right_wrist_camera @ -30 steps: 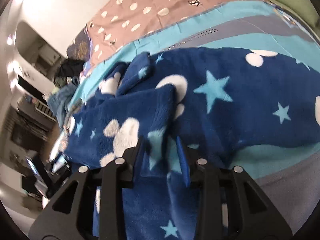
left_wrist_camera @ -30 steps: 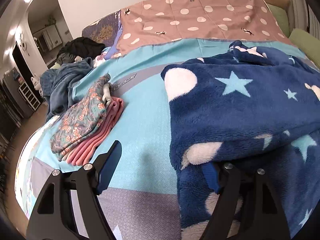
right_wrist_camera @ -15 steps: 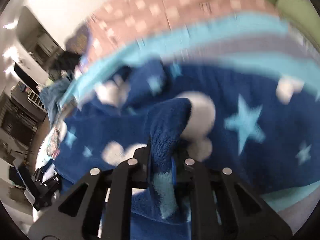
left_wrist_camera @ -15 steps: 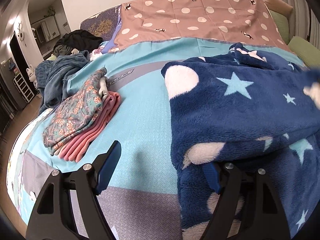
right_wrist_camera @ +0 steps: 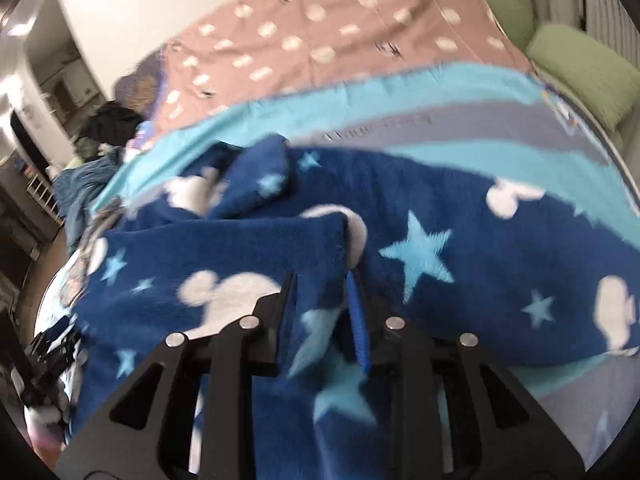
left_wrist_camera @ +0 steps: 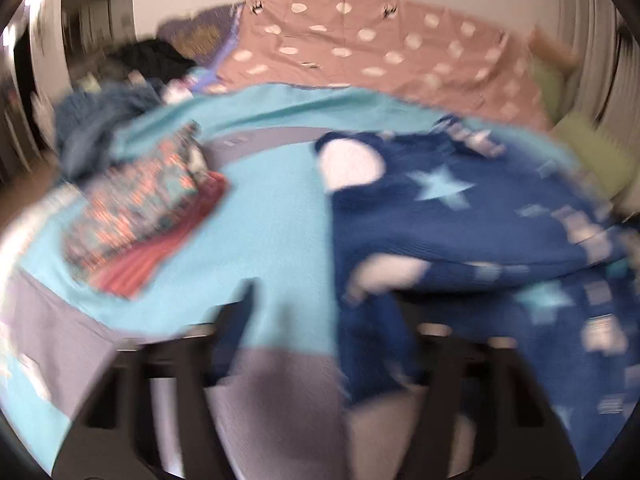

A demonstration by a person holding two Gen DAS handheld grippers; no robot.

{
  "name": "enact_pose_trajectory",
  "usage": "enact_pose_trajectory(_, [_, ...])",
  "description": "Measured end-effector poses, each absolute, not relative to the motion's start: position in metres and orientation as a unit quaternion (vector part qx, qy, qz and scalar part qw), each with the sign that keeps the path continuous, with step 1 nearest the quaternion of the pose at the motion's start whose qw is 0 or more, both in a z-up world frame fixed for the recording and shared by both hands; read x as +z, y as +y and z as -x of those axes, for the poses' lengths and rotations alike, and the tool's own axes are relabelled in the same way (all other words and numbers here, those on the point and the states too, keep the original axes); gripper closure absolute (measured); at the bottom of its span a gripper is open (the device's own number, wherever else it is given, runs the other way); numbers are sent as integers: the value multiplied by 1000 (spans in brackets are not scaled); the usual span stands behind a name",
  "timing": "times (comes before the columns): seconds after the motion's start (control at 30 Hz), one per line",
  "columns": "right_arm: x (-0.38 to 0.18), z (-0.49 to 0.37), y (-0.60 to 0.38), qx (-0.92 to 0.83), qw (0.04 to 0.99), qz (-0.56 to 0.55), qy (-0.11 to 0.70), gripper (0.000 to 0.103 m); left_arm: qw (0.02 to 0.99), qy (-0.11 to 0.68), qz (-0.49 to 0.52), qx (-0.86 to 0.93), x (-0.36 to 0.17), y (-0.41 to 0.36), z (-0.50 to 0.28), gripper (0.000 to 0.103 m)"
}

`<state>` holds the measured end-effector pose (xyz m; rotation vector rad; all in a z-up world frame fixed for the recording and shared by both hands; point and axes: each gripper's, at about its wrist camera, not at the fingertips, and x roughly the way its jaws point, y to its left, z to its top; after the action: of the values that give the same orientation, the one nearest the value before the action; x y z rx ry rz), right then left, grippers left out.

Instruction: Fold small clothes

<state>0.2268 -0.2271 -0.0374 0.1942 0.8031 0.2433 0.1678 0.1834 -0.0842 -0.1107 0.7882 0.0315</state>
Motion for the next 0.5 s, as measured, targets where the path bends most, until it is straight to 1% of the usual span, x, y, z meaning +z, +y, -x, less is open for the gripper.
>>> enact_pose_trajectory(0.03, [-35,-222,-221,139,907,-92,387,78,923,374,88,-4,-73,186,-159,90])
enact_pose_trajectory(0.07, [-34,-215,-215,166,902,-92,387,79,926,365,97,-13,-66,185,-156,91])
enact_pose_trajectory(0.13, [-42,-214,-199,217,885,-91,402,80,930,351,99,-37,-52,177,-157,91])
enact_pose_trajectory(0.23, [-75,-219,-176,197,872,-68,444,81,932,354,62,-55,-47,148,-183,91])
enact_pose_trajectory(0.27, [-89,-224,-173,183,866,-70,461,81,928,365,53,-62,-54,139,-192,91])
enact_pose_trajectory(0.3, [-102,-227,-178,186,867,-95,452,81,920,384,41,-63,-65,131,-204,90])
enact_pose_trajectory(0.33, [-103,-226,-182,191,871,-109,440,81,911,408,28,-51,-81,124,-215,87])
enact_pose_trajectory(0.37, [-101,-225,-185,195,869,-117,440,81,897,439,19,-42,-105,119,-226,88])
enact_pose_trajectory(0.4, [-100,-224,-188,196,868,-119,442,81,901,431,20,-43,-111,117,-227,88])
enact_pose_trajectory(0.5, [-100,-223,-193,205,865,-126,441,81,905,424,15,-41,-106,114,-224,88])
